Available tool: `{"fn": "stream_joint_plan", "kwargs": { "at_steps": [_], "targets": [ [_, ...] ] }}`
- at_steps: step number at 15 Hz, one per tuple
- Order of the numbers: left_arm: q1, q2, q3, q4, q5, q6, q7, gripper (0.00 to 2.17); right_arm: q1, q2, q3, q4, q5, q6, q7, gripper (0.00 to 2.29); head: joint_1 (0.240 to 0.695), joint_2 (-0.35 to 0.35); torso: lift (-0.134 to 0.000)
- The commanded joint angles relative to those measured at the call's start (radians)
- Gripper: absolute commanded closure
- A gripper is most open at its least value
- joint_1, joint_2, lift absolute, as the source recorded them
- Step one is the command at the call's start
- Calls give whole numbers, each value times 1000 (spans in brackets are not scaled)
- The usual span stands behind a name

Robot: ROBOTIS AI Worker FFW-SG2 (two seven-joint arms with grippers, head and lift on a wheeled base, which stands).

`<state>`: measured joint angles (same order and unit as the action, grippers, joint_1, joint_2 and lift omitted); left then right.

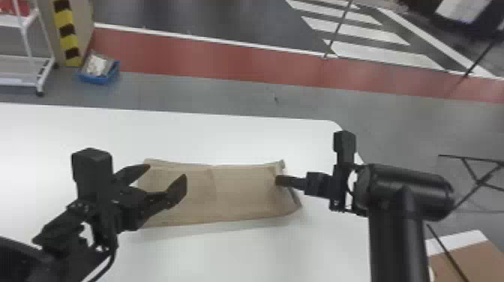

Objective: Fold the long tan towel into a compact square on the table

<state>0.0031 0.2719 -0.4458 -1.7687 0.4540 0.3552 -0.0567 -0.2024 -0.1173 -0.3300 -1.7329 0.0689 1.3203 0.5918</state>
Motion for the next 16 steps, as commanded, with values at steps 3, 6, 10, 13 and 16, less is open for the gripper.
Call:
{"fn": "stream_joint_plan", "kwargs": {
  "at_steps": [3,6,10,13,16],
  "targets": [
    [-5,-2,6,8,2,40,0,154,-11,-5,-11,13,-3,14,23,940,695,-320,-124],
    [-9,-5,-4,25,0,43,0,154,15,-5,-18,1,-24,20,26,971,695,-320,-124],
    [-35,-26,-28,87,-31,15,-8,410,37,-5,-40,-23,-58,20,37,971,695,-322,-124],
    [-78,-42,-45,153,-41,-6,-8,1622,46,-5,-47,-40,-61,20,39,971,695,-331,-124],
    [-98,-40,-34,160,-48,86,-48,2138,43,-9,-64,-40,-61,20,45,971,695,-335,-124]
  ]
}}
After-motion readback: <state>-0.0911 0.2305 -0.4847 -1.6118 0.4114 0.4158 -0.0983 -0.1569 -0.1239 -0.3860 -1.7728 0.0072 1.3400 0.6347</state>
